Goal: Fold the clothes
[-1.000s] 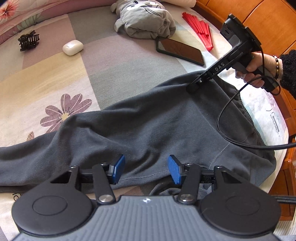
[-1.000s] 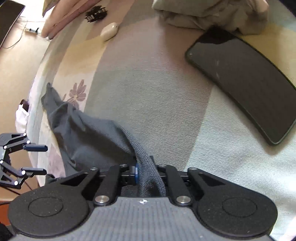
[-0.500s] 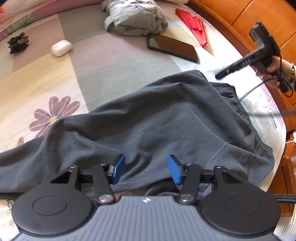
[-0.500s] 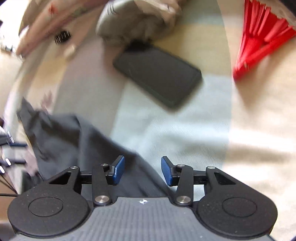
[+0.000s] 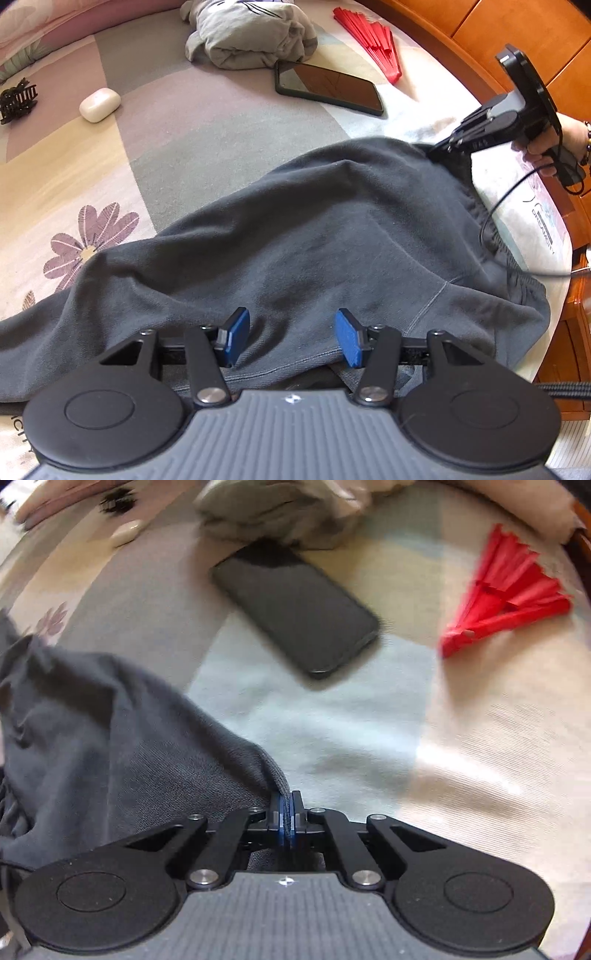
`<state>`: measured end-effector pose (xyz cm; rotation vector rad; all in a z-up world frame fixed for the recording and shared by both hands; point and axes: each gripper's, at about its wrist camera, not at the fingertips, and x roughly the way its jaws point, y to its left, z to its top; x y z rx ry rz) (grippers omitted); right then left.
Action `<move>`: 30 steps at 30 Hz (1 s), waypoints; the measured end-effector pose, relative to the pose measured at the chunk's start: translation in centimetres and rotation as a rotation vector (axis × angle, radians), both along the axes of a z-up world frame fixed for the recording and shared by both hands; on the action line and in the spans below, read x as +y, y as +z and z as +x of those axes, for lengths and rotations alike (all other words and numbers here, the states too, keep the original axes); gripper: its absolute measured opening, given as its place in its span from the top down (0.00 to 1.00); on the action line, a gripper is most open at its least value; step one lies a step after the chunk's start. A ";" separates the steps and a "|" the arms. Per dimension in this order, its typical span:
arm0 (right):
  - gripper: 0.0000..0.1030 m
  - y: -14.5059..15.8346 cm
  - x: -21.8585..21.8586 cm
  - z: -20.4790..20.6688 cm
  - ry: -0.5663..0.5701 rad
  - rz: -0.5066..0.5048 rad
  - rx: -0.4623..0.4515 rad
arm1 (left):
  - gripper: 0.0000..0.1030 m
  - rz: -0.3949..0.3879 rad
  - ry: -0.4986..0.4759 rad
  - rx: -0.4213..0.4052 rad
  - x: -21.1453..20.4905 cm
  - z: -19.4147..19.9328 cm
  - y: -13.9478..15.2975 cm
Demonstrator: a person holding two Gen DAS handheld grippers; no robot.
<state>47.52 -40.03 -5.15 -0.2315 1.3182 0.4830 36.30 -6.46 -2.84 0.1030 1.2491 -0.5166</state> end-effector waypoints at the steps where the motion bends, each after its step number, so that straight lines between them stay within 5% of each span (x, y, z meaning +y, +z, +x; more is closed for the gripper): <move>1: 0.97 0.0 -0.1 0.0 -0.012 0.003 0.001 | 0.50 0.004 0.007 -0.002 0.1 0.0 0.0; 7: 0.90 0.1 -0.8 0.2 -0.085 0.022 0.007 | 0.50 0.019 0.049 -0.002 1.0 -0.4 -0.2; 13: 0.83 4.0 2.1 0.1 -0.054 0.128 -0.049 | 0.49 0.042 0.115 -0.025 3.8 -0.6 -0.3; 22: 0.82 4.5 16.8 -1.0 0.168 0.339 0.053 | 0.49 0.130 0.248 -0.120 11.8 0.5 -0.5; 30: 0.80 2.2 32.4 -6.5 0.358 0.456 0.111 | 0.49 0.231 0.289 -0.151 18.8 1.8 -1.2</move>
